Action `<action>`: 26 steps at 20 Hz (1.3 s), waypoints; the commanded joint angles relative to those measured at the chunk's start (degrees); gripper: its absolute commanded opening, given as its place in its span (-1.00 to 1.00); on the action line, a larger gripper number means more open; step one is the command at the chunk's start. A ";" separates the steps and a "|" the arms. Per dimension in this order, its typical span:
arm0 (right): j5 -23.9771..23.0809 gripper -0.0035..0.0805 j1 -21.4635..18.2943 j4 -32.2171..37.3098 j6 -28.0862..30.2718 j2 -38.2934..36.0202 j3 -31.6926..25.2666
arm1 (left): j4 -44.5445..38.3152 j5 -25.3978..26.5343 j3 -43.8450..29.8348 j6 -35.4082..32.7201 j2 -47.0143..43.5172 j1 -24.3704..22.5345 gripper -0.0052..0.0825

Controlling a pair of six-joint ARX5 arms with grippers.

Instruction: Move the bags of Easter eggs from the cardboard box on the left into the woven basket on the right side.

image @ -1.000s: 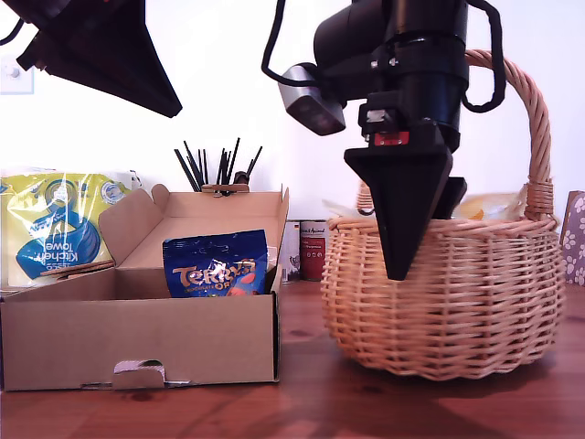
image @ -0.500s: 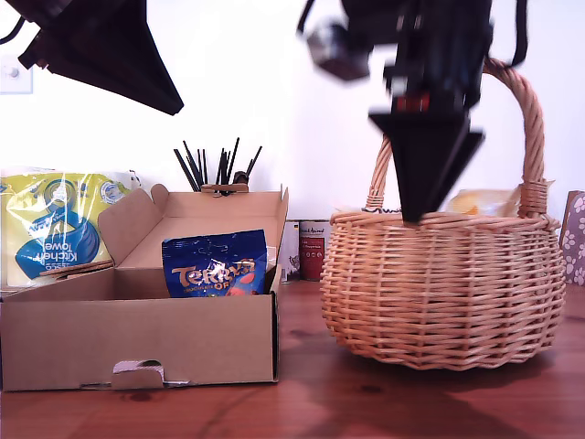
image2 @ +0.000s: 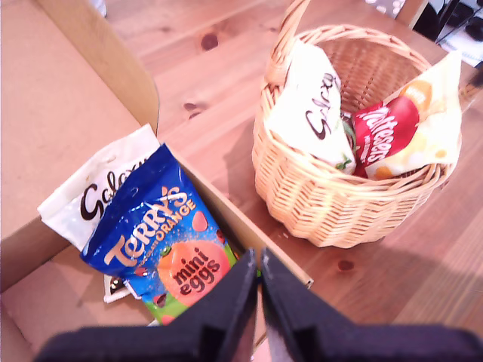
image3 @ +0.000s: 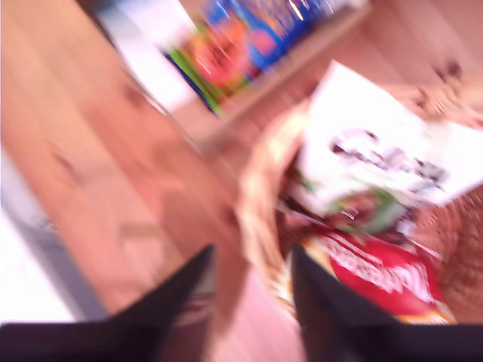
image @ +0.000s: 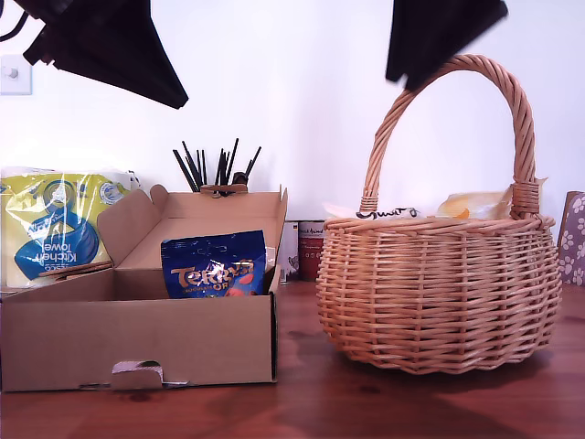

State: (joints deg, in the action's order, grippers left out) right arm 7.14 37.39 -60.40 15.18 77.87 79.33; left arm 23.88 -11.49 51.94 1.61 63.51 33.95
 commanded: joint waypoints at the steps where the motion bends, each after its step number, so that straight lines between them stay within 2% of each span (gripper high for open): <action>1: 0.26 -0.95 1.07 2.73 -2.97 -0.81 -0.13 | -1.03 -0.04 -0.74 0.31 0.13 -0.57 -0.93; 3: -1.60 -0.95 2.62 6.95 -5.51 -3.26 -2.56 | -1.99 -0.04 -0.74 -0.20 0.13 -1.25 -0.93; 6: -7.41 -0.95 4.79 14.27 -9.16 -9.20 -9.31 | -2.82 -0.07 -0.74 -1.40 0.13 -2.19 -0.93; 9: -10.91 -0.95 4.42 19.43 -11.82 -17.00 -15.34 | -2.93 -0.04 -0.74 -3.19 0.13 -2.99 -0.93; 11: -13.11 -0.95 2.60 20.37 -12.31 -23.19 -18.10 | -2.93 -0.04 -0.74 -3.69 0.13 -3.10 -0.93; 15: -13.64 -0.95 -1.92 17.66 -13.90 -35.17 -21.53 | -3.02 -0.04 -0.74 -7.19 0.15 -3.10 -0.93; 18: -13.05 -0.95 -2.64 10.95 -15.34 -41.29 -21.59 | -2.95 -0.07 -0.74 -9.03 0.26 -3.54 -0.93; 21: -11.67 -0.95 -2.64 8.63 -15.56 -43.76 -21.59 | -2.93 -0.13 -0.74 -12.81 1.68 -4.87 -0.90; 22: -11.43 -0.95 -2.64 8.55 -15.61 -43.76 -21.59 | -2.99 -0.11 -0.74 -14.19 2.56 -5.27 -0.70; 23: -11.15 -0.95 -2.64 8.33 -15.56 -43.67 -21.59 | -3.21 0.02 -0.74 -14.25 3.61 -5.62 -0.18; 24: -10.60 -0.95 -2.64 8.15 -15.52 -43.52 -21.59 | -3.52 0.98 -0.74 -15.34 4.79 -6.08 0.47; 25: -10.34 -0.95 -2.64 8.15 -15.39 -43.12 -21.59 | -4.11 2.10 -0.74 -17.90 6.12 -6.58 0.93; 26: -10.05 -0.95 -2.62 8.13 -15.17 -42.95 -21.59 | -5.57 1.84 -0.74 -21.05 7.72 -7.02 0.88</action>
State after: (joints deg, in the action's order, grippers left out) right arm -3.33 34.74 -52.40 -0.05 34.79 59.11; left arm 19.57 -9.72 51.94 -17.52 70.17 27.18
